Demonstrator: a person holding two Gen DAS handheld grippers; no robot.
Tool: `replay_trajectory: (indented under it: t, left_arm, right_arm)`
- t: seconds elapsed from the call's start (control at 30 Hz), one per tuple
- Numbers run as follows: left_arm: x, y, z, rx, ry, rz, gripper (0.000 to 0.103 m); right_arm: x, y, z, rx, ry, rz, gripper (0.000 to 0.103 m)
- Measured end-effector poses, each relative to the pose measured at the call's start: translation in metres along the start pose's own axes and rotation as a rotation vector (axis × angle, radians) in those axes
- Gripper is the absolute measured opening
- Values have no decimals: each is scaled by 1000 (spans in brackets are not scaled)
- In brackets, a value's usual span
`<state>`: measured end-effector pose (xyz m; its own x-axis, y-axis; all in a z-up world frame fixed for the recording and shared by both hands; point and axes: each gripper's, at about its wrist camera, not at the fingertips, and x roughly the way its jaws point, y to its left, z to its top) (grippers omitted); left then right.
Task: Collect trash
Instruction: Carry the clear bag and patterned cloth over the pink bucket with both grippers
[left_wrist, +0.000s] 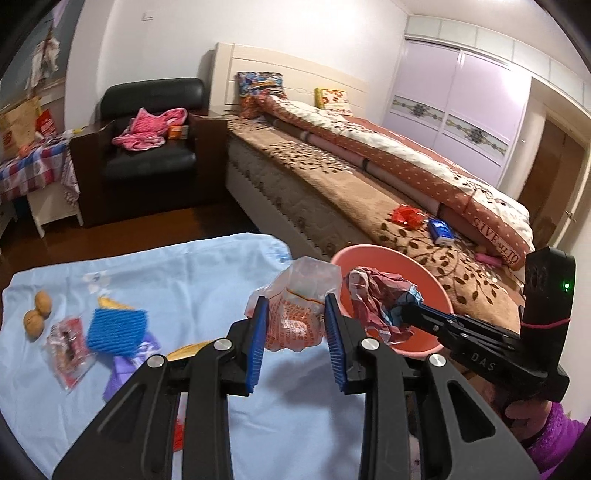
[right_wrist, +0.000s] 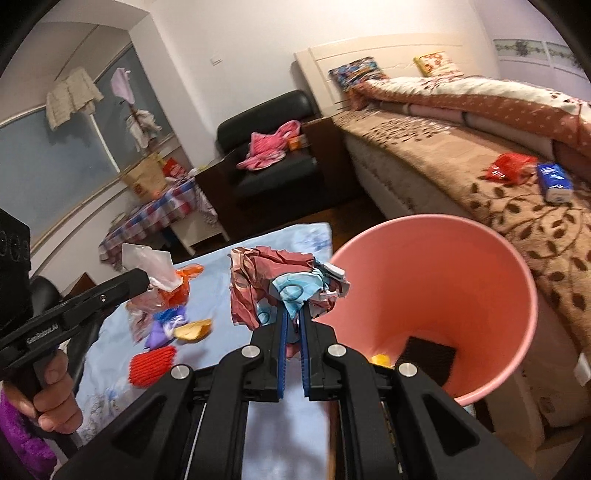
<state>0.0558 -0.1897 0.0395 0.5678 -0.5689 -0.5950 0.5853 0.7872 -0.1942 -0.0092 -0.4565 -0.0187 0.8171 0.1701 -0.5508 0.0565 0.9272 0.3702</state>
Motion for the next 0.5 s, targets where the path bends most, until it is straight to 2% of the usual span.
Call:
replay_trajectory:
  t: [0.27, 0.5]
  left_arm:
    - [25, -40, 7, 65, 33, -44, 30]
    - [46, -68, 5, 109, 75, -64, 30]
  right_arm:
    - [-16, -32, 3, 40, -41, -90, 6]
    - [-20, -56, 4, 83, -53, -130, 6]
